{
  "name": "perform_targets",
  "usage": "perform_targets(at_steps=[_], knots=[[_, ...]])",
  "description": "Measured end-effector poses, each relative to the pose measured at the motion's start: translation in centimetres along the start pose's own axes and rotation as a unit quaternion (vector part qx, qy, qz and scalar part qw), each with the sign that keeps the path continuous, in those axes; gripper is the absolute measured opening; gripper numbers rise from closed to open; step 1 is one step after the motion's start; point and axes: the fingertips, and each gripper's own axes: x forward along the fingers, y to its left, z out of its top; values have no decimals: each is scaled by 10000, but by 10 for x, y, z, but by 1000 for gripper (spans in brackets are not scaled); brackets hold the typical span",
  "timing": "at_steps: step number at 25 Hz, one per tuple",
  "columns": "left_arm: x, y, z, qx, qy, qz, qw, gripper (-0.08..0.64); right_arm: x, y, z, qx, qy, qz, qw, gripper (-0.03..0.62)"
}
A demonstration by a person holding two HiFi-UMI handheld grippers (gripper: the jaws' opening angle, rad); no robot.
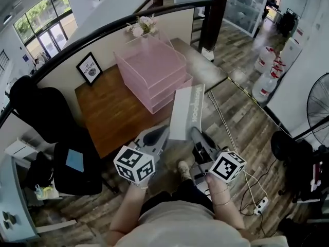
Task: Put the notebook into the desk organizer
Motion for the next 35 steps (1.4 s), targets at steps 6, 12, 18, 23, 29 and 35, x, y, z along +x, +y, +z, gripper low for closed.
perform_targets(at_steps=[6,12,18,23,29,35], knots=[[31,34,24,-55,-217,587,9980,12,51,-29,44,19,233,335,9992,23],[66,66,45,-88,-428,1055,9935,12,99,-42,83,-26,459,830,9955,23],[93,91,55,-88,-599,1455,9875,12,138,-58,104,-22,711,1240,9897,21],[105,103,53,-198,-745,1713,9822,12,156,-66,111,-54,910,1489,9846,22],[106,106,50,-95,-689,1907,9792,12,167,-70,112,29,949,1653,9817,23],[94,124,60,-187,-856,2074,9743,12,188,-67,106,45,975,1699,9806,23]])
